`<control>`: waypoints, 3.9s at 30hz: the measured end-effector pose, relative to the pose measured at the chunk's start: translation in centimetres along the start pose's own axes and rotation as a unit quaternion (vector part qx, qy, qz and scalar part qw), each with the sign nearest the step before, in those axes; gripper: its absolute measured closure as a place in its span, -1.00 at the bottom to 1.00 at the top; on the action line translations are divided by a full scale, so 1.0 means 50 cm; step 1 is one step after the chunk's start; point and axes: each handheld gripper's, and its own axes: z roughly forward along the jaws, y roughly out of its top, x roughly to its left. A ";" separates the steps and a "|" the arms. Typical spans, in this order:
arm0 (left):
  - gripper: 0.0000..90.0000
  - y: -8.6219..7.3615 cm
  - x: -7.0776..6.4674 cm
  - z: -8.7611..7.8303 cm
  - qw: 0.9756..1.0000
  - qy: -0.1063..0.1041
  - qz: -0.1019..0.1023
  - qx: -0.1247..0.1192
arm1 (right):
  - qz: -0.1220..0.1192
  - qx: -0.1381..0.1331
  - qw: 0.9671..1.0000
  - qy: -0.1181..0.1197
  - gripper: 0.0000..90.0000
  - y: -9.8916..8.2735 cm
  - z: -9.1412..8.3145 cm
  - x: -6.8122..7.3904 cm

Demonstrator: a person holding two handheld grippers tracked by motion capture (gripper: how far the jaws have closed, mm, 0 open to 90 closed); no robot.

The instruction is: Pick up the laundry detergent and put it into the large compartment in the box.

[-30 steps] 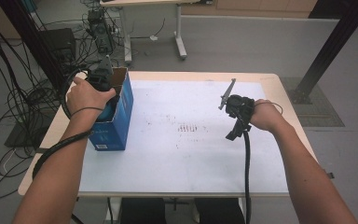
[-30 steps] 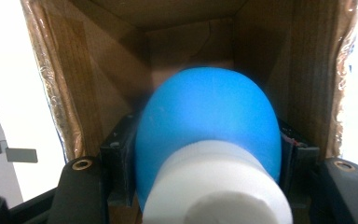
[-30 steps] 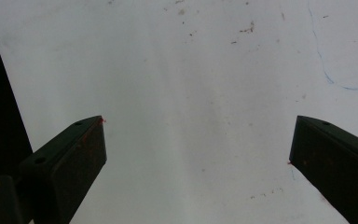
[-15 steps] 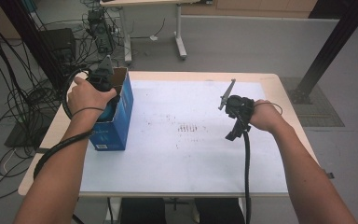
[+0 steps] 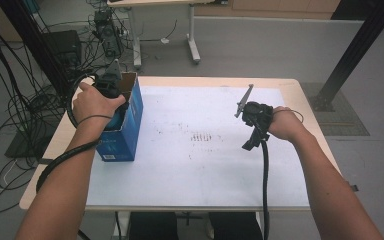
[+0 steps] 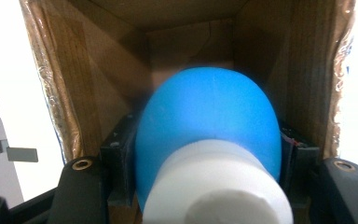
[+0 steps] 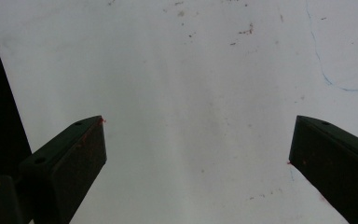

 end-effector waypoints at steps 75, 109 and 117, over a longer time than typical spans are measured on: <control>-0.19 -0.002 0.011 0.000 1.000 -0.009 0.001 -0.004 | -0.001 -0.006 1.000 0.005 -0.91 -0.001 0.010 -0.002; -0.38 -0.010 0.006 -0.058 1.000 0.001 -0.001 -0.013 | -0.003 -0.007 1.000 0.005 -0.91 0.001 0.015 0.001; -0.55 -0.021 -0.005 -0.095 1.000 0.000 0.012 -0.028 | -0.005 -0.007 1.000 0.004 -0.91 0.003 0.015 0.002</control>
